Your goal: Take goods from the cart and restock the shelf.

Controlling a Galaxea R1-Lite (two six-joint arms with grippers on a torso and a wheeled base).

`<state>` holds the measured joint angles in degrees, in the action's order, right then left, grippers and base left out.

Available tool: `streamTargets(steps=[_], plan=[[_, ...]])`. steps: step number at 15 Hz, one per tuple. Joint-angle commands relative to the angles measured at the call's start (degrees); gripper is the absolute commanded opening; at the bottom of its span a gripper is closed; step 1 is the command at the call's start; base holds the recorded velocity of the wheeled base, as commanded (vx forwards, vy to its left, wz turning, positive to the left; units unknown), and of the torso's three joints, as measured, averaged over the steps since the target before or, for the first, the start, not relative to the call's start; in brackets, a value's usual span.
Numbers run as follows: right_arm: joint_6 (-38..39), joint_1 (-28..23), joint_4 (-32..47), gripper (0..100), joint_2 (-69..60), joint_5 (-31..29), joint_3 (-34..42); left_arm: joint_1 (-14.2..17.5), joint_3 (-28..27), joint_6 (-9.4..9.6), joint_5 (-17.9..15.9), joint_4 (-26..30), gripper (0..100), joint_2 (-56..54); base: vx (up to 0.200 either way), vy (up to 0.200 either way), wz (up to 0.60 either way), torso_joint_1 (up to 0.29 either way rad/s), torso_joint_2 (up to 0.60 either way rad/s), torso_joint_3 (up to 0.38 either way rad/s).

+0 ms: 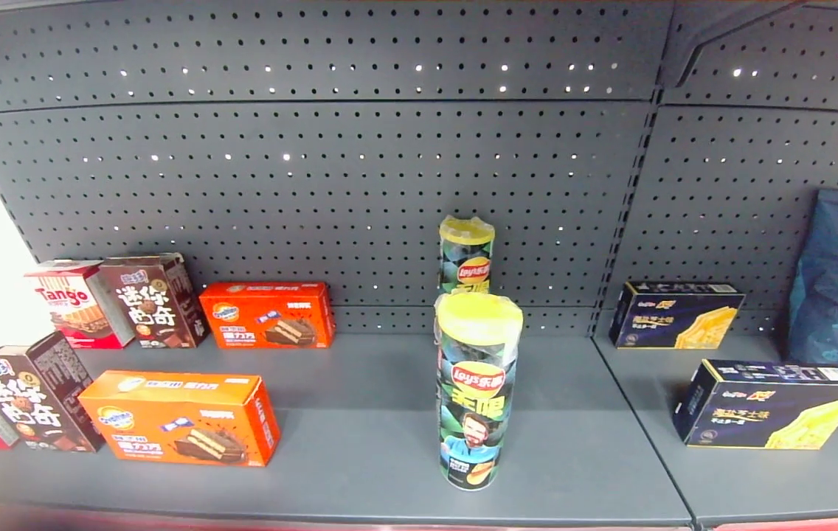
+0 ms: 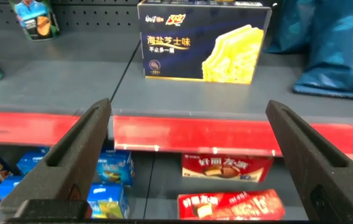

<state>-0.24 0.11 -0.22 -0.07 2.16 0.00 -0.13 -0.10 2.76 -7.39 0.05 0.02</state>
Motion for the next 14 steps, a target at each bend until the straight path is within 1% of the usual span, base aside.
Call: streamTargets(steps=[1,5,7,14], plan=[[0.0,0.0,0.0,100,0.1,0.0,0.0,0.0,0.0,0.06,0.0,0.0,100,0.0,0.0,0.0,0.0,0.0,0.0,0.0],[0.0,0.1,0.0,100,0.1,0.0,0.0,0.0,0.0,0.06,0.0,0.0,100,0.0,0.0,0.0,0.0,0.0,0.0,0.0],[0.1,0.1,0.0,100,0.1,0.0,0.0,0.0,0.0,-0.03,0.0,0.0,100,0.0,0.2,0.0,0.0,0.0,0.0,0.002],[0.1,0.1,0.0,100,0.1,0.0,0.0,0.0,0.0,-0.12,0.1,0.0,100,0.0,0.0,0.0,0.0,0.0,0.0,0.0]])
